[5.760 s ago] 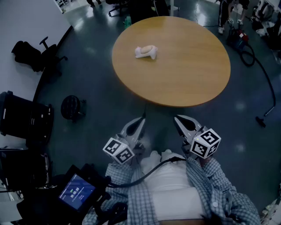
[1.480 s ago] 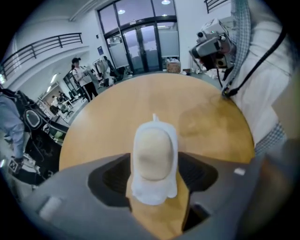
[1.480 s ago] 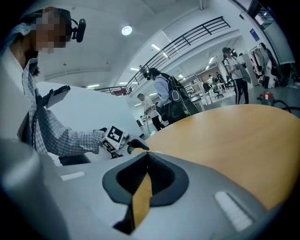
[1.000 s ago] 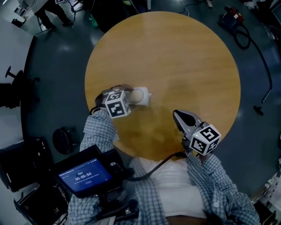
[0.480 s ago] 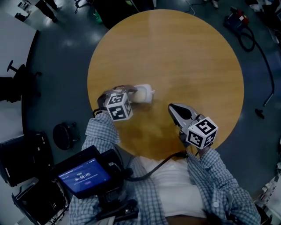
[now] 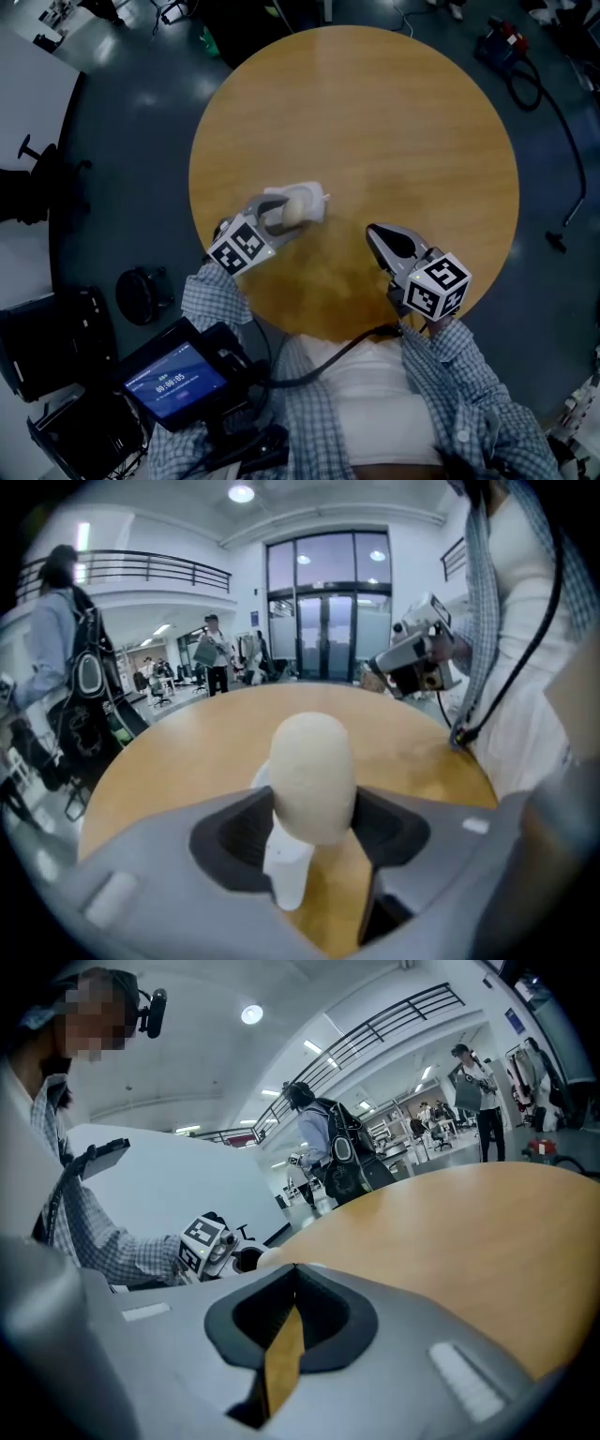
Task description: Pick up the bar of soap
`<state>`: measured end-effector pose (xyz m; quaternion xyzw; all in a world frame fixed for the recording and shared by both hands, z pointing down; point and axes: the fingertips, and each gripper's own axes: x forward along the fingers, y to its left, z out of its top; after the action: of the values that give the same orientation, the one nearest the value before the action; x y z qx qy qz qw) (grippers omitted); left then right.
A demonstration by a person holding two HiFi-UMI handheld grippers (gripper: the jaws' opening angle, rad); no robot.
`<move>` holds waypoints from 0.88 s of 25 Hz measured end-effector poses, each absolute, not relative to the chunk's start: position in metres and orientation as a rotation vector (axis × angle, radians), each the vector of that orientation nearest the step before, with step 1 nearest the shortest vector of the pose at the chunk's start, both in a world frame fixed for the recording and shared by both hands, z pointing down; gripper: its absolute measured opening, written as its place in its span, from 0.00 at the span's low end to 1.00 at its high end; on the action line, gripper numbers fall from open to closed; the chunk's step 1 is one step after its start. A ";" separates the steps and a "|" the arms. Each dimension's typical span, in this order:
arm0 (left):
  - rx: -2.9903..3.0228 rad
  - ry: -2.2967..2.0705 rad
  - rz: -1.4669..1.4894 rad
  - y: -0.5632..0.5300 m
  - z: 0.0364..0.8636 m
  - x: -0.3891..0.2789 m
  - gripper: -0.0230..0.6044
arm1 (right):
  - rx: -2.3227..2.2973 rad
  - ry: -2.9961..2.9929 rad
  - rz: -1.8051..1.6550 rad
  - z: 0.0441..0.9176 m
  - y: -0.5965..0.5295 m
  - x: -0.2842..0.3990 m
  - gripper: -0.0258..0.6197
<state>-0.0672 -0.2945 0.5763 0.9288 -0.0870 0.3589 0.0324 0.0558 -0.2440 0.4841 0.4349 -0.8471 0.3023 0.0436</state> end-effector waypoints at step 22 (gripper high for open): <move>2.741 -0.647 0.405 -0.180 0.495 -0.066 0.44 | 1.322 -2.702 0.847 0.450 -0.204 0.060 0.05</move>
<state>-0.0657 -0.1798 0.4948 0.9528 -0.2250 0.1409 0.1473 0.0603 -0.2041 0.4498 0.4231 -0.8645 0.2712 0.0084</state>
